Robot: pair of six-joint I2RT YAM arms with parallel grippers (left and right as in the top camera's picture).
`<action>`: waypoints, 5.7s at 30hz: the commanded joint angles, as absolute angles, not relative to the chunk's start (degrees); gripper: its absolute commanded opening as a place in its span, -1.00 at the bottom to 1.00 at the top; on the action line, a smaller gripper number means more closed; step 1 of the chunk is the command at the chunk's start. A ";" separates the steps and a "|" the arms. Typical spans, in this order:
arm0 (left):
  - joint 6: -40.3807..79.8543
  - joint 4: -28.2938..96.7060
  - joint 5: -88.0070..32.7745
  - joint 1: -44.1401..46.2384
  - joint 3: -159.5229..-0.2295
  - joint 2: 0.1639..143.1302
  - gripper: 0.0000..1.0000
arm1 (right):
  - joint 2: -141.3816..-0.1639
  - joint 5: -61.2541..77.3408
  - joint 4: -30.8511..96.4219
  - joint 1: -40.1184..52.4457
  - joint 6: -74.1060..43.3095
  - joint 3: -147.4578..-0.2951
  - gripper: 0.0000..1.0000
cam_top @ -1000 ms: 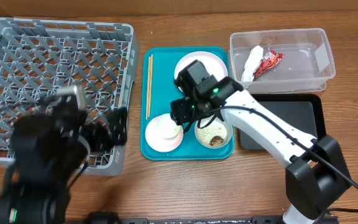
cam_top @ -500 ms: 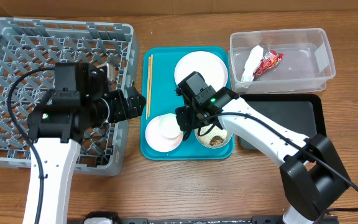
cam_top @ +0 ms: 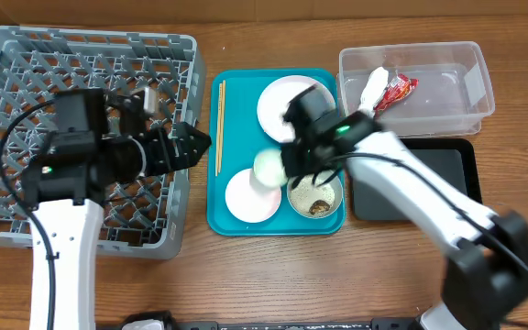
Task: Sort waste into correct bins and load items into the dishwasher
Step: 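Lift the white cup with the right gripper toward the left gripper, then grasp the white cup with the left gripper and release the right gripper, then place the white cup upside down in the dish rack with the left gripper, then grasp the rice bowl with the right gripper and lift it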
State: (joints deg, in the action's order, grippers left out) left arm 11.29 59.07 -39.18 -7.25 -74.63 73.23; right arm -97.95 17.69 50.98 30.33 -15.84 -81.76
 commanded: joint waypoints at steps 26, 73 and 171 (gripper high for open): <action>0.40 56.05 -90.59 -1.98 -75.53 74.13 0.99 | -84.79 61.58 36.16 24.01 -7.44 -87.50 -0.92; 1.74 50.87 -90.59 -0.71 -75.53 74.13 0.95 | -84.99 56.42 45.78 24.40 -7.40 -87.39 -0.92; 1.28 78.30 -30.00 -18.55 -100.44 85.45 1.00 | -84.38 23.49 56.31 25.10 -15.94 -84.44 0.06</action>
